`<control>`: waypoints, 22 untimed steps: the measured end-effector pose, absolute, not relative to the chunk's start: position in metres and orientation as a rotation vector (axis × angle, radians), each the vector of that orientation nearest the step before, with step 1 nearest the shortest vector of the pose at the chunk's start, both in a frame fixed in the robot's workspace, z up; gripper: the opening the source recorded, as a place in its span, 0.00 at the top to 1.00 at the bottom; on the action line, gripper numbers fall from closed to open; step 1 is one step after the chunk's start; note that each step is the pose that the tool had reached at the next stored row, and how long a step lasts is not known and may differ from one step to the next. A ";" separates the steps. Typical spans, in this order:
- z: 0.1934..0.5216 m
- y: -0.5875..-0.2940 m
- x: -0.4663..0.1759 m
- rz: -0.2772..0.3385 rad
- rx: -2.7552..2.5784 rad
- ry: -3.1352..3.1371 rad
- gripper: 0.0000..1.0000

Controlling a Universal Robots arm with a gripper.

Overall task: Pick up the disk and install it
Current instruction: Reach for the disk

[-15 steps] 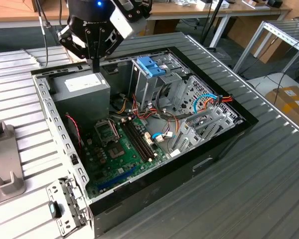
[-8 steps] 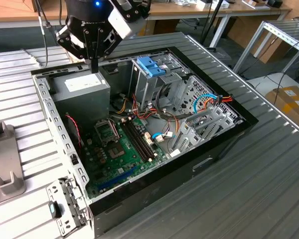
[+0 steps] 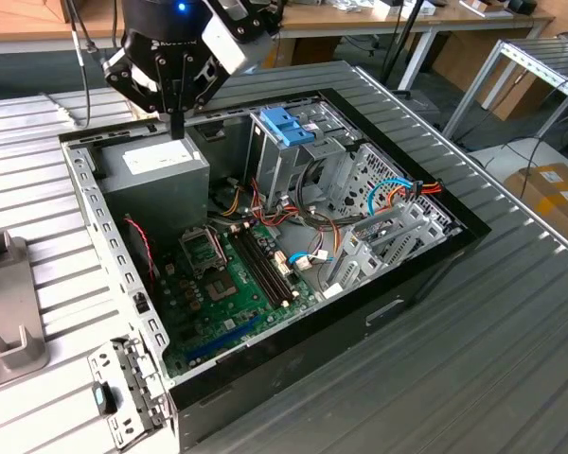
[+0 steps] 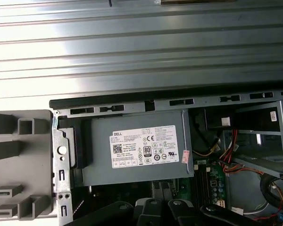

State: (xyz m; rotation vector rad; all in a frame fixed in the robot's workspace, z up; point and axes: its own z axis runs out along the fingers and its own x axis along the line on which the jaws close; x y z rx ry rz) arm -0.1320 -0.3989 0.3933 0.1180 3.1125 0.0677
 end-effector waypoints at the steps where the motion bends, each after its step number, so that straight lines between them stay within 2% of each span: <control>1: 0.393 -0.399 -0.132 0.068 0.118 3.112 0.90; 22: 0.393 -0.399 -0.140 0.068 0.118 3.112 0.90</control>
